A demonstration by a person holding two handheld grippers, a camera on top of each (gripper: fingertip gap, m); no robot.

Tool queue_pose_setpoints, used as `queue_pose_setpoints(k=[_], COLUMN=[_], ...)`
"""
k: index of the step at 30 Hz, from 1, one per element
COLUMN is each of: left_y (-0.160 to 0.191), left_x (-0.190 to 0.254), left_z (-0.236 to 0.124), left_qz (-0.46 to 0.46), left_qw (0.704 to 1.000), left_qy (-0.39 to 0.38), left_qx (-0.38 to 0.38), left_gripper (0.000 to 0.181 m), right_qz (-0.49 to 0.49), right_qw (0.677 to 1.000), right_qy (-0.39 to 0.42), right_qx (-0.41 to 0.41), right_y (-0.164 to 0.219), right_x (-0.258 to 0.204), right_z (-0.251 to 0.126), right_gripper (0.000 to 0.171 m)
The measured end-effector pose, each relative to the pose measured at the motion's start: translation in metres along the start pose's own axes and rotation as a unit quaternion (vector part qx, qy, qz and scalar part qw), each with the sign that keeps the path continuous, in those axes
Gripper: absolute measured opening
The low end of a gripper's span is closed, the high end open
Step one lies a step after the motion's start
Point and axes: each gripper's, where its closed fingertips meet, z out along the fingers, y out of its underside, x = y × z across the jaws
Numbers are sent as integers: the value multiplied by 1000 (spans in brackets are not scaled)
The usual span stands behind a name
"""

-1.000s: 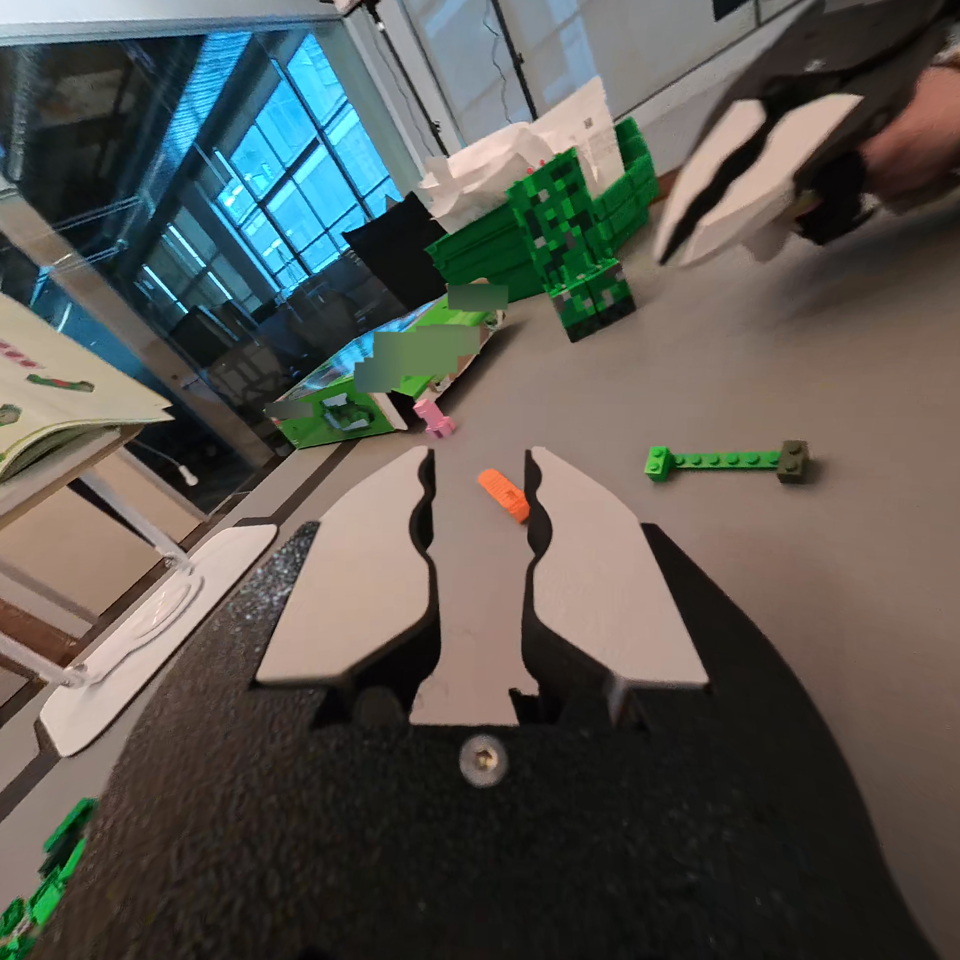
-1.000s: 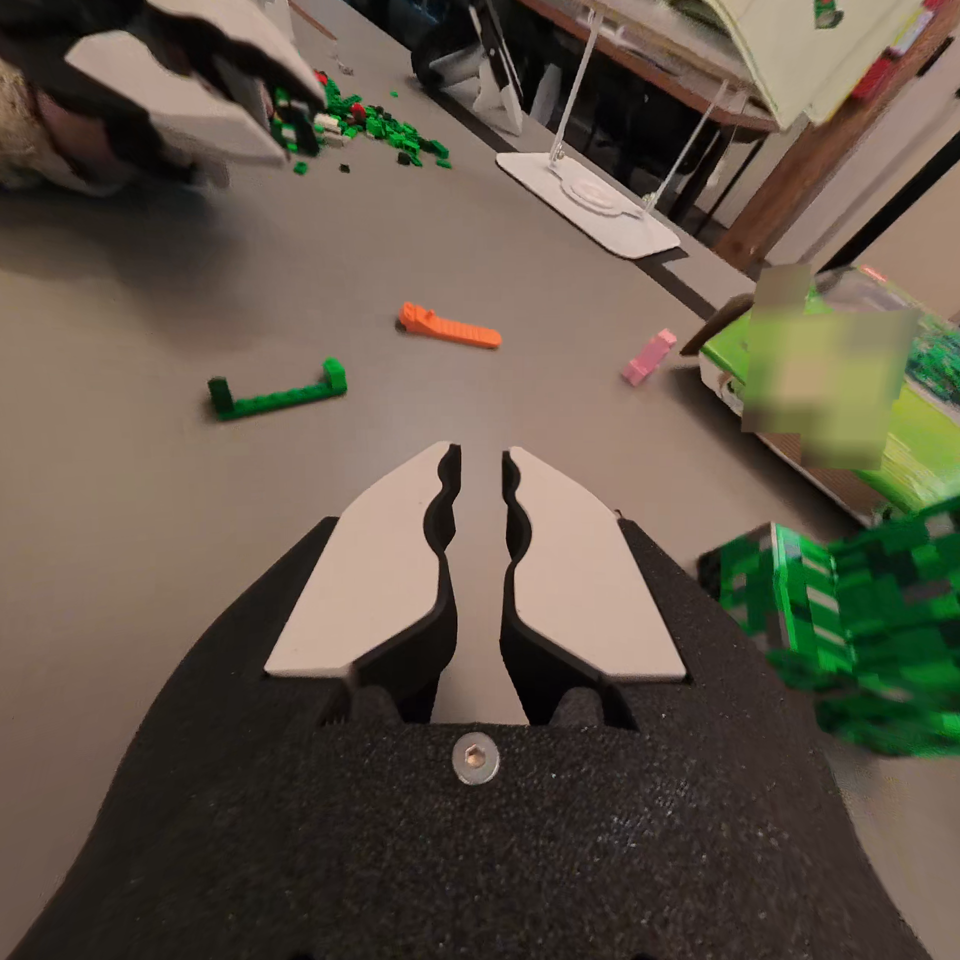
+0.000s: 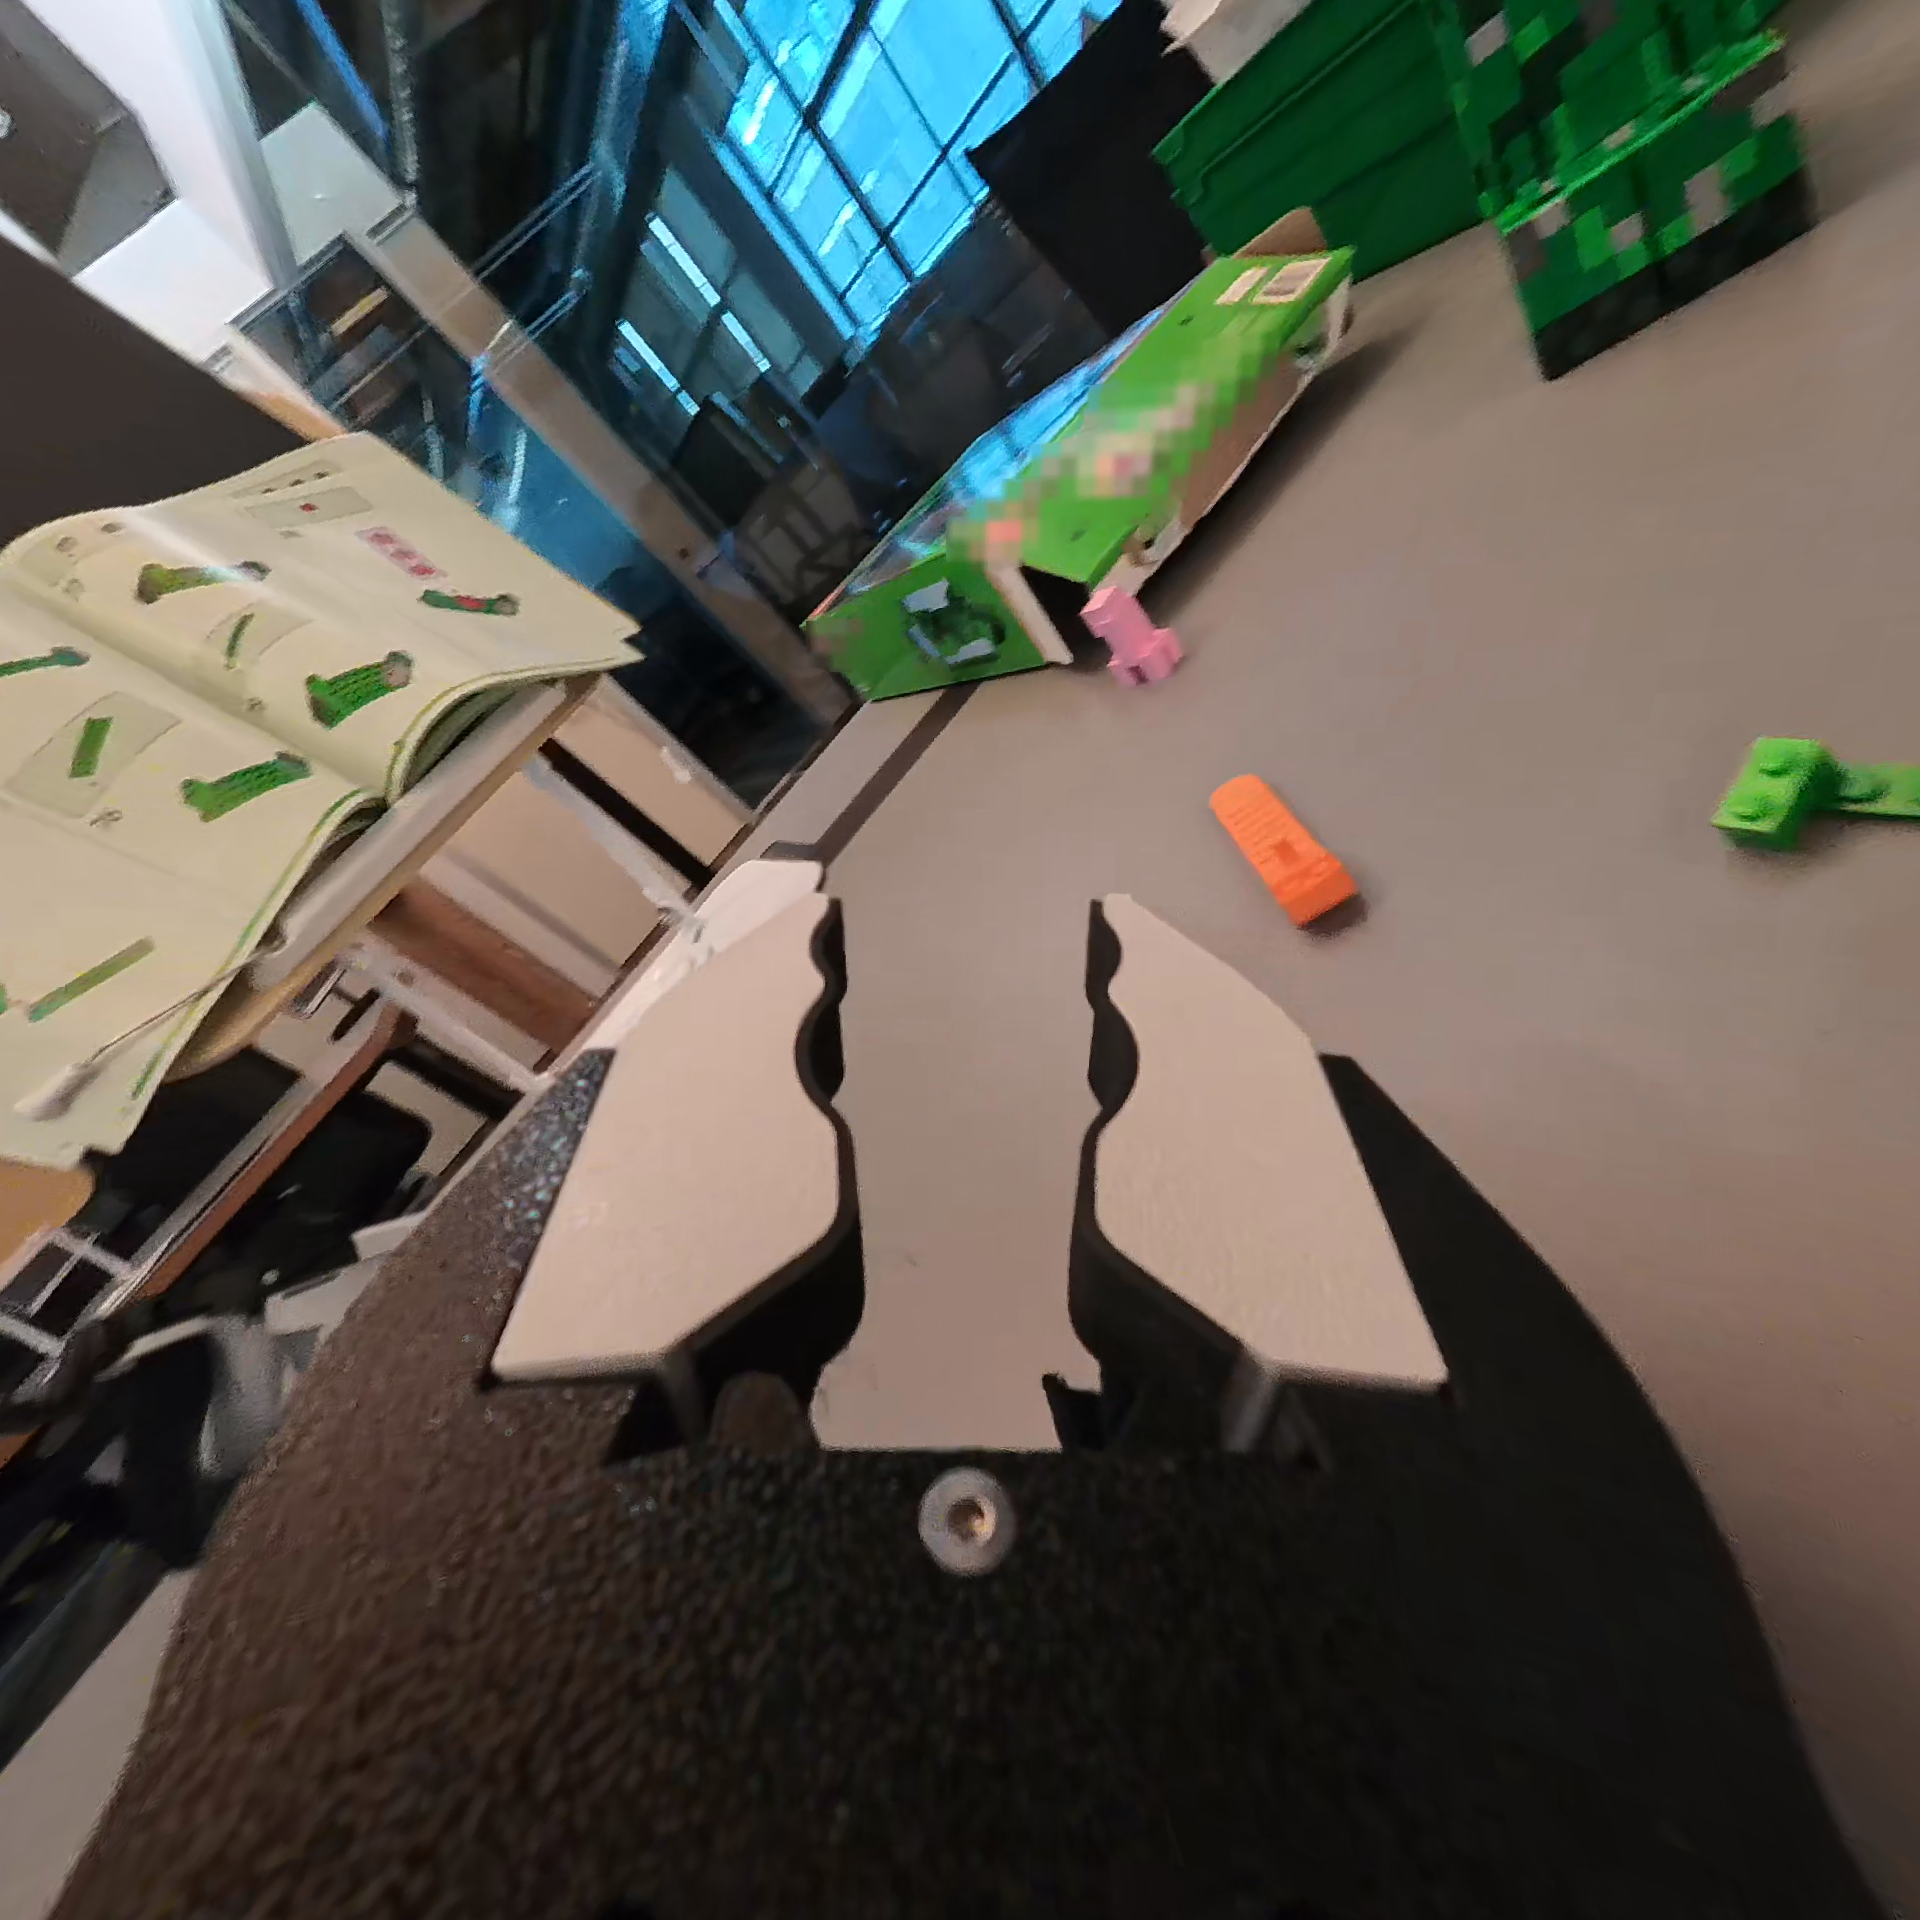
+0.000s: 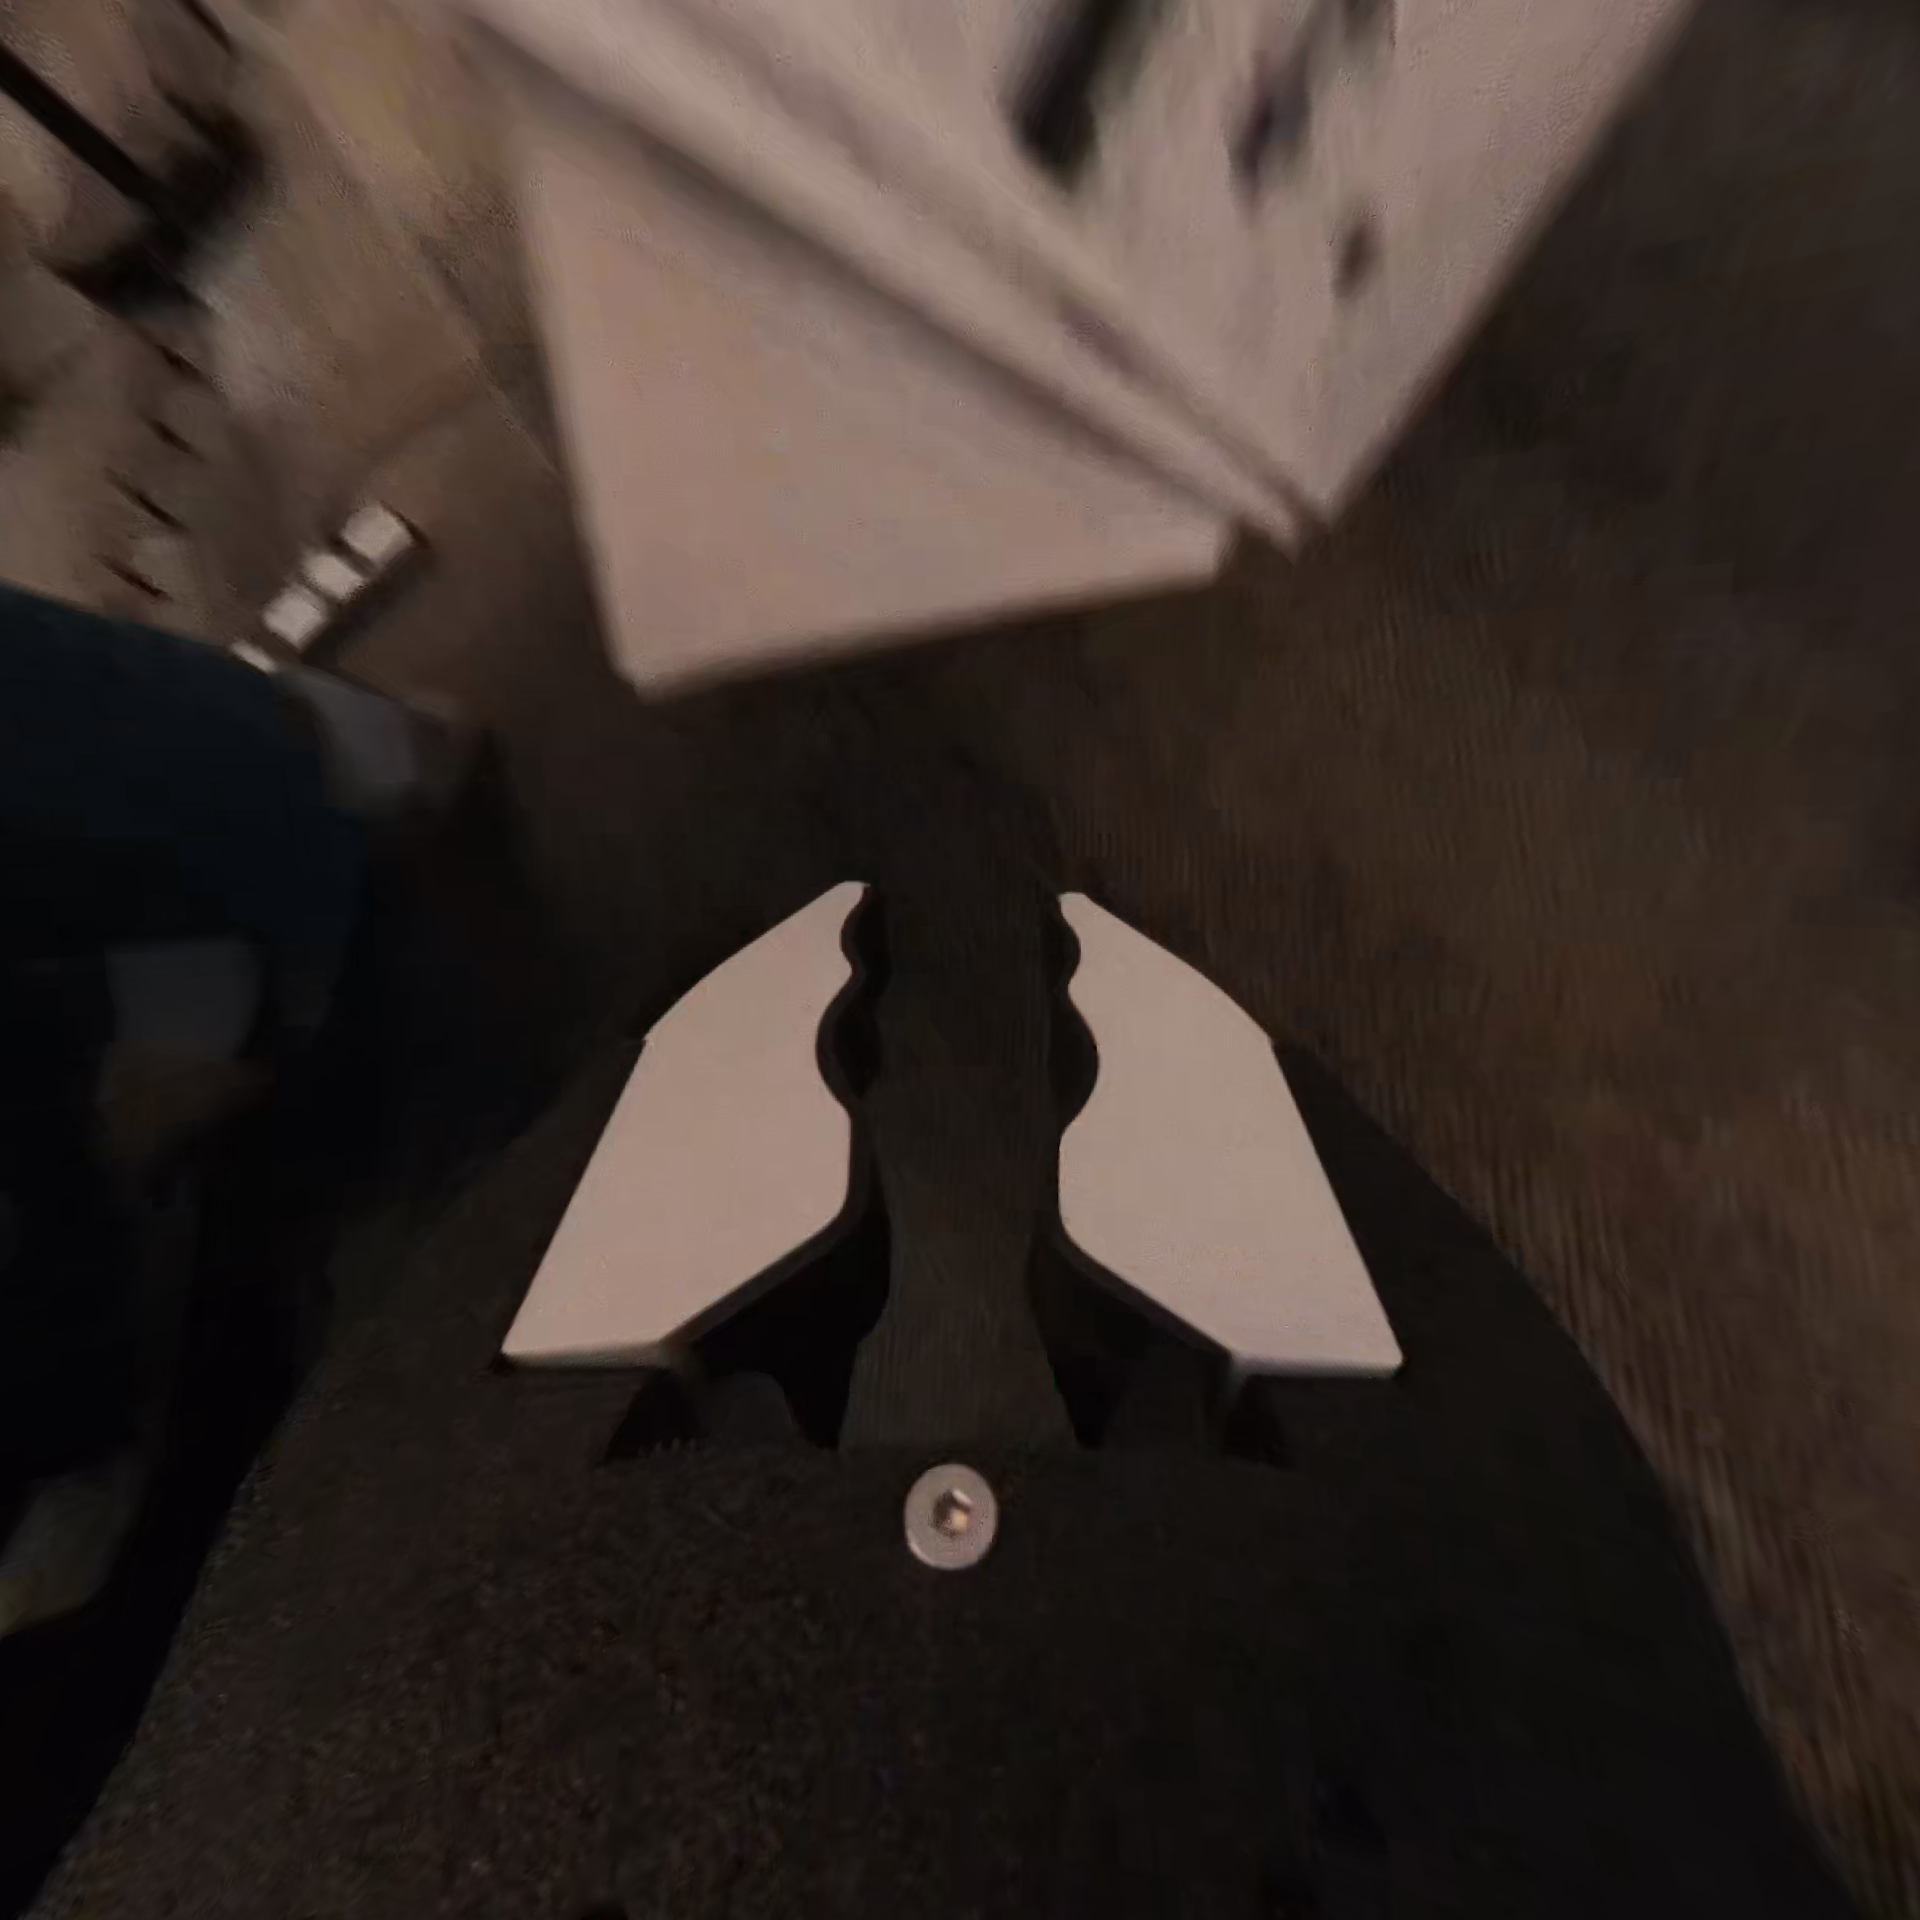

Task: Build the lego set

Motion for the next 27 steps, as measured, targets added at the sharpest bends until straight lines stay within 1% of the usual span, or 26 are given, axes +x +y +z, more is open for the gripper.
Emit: queue_pose_setpoints(k=[2,4,7,9,11,12,14,15,17,21,23,25,27], left_y=[0,-2,-1,4,7,8,3,0,-7,-17,-19,-21,-20], left_x=[-8,-15,-20,-18,-15,-12,-6,-2,4,9,8,7,7], left_z=[5,11,17,21,24,26,30,33,38,43,43,41,38], left_qz=[-13,-39,-79,-93,-91,-87,-78,-72,-61,-37,-33,-26,-20], left_qw=[999,997,992,987,985,984,984,984,985,986,986,985,983], left_qy=[-29,-54,-85,-99,-106,-105,-101,-97,-89,-80,-80,-81,-80], left_qx=[-17,-32,-56,-80,-106,-116,-126,-129,-133,-141,-146,-152,-161], left_gripper=[45,45,46,46,47,47,47,47,47,47,47,47,47], right_qz=[19,51,117,154,200,234,298,303,281,268,275,289,297], right_qw=[995,983,961,948,934,926,910,909,909,873,870,876,874], right_qy=[68,117,157,170,195,195,178,171,170,214,216,210,210], right_qx=[-71,-133,-194,-219,-224,-223,-227,-230,-257,-347,-348,-324,-323], right_y=[74,134,200,230,250,258,271,274,280,310,314,310,314], right_x=[30,47,54,56,66,69,69,70,70,68,60,50,43], right_z=[25,43,64,77,86,92,104,109,116,115,120,130,135], right_gripper=[28,27,27,27,28,28,38,39,39,38,33,34,35])
